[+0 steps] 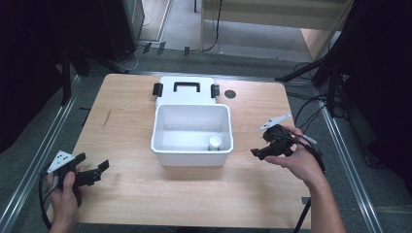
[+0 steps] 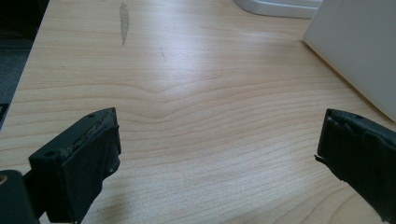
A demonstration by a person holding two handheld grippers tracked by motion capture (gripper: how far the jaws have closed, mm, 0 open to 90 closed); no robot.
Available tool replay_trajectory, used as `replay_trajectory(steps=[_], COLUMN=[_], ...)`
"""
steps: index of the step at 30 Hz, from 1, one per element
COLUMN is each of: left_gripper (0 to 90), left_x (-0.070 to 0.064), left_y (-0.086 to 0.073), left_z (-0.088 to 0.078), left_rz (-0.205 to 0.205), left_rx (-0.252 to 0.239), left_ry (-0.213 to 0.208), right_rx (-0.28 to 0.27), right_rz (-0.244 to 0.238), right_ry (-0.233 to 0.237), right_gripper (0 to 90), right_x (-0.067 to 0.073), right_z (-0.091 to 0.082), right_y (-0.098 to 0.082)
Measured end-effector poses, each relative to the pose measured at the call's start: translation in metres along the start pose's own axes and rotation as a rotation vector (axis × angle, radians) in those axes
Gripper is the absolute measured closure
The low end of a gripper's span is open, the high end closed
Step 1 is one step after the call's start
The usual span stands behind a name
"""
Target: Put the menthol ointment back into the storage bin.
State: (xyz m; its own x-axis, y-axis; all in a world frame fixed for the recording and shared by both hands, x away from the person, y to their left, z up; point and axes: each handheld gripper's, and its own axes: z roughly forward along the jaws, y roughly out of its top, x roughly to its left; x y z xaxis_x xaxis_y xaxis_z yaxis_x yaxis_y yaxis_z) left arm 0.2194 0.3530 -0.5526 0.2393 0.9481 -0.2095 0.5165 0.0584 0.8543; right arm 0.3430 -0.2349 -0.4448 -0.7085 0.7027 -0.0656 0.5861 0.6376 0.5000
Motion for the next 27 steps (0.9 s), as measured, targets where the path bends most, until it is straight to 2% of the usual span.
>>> replay_trajectory(steps=[5, 9, 11, 14, 18, 24, 27], left_gripper=[0.0, 0.0, 0.0, 0.0, 0.0, 0.0, 0.0], left_x=[0.000, 0.000, 0.000, 0.000, -0.001, -0.001, -0.001], left_y=[0.000, 0.000, 0.000, 0.000, 0.000, 0.000, 0.000], left_z=[0.000, 0.000, 0.000, 0.000, 0.000, 0.000, 0.000], left_rz=[0.004, 0.004, 0.005, 0.006, 0.005, 0.006, 0.006], left_rx=[0.001, 0.002, 0.003, 0.003, 0.003, 0.001, 0.001], left_ry=[0.002, 0.001, 0.001, 0.000, 0.001, 0.003, 0.002], right_rx=[-0.118, -0.182, -0.202, -0.217, -0.260, -0.345, -0.366], right_rz=[0.040, 0.104, 0.145, 0.176, 0.214, 0.300, 0.326], right_ry=[-0.031, -0.065, -0.065, -0.077, -0.054, -0.023, -0.045], right_gripper=[23.7, 21.6, 18.0, 13.5, 7.4, 1.1, 0.3], right_x=[0.002, 0.001, 0.001, 0.001, -0.001, -0.008, -0.012], right_z=[0.000, -0.001, 0.000, 0.002, 0.001, 0.000, 0.002], right_y=[-0.022, -0.040, -0.050, -0.063, -0.083, -0.113, -0.128])
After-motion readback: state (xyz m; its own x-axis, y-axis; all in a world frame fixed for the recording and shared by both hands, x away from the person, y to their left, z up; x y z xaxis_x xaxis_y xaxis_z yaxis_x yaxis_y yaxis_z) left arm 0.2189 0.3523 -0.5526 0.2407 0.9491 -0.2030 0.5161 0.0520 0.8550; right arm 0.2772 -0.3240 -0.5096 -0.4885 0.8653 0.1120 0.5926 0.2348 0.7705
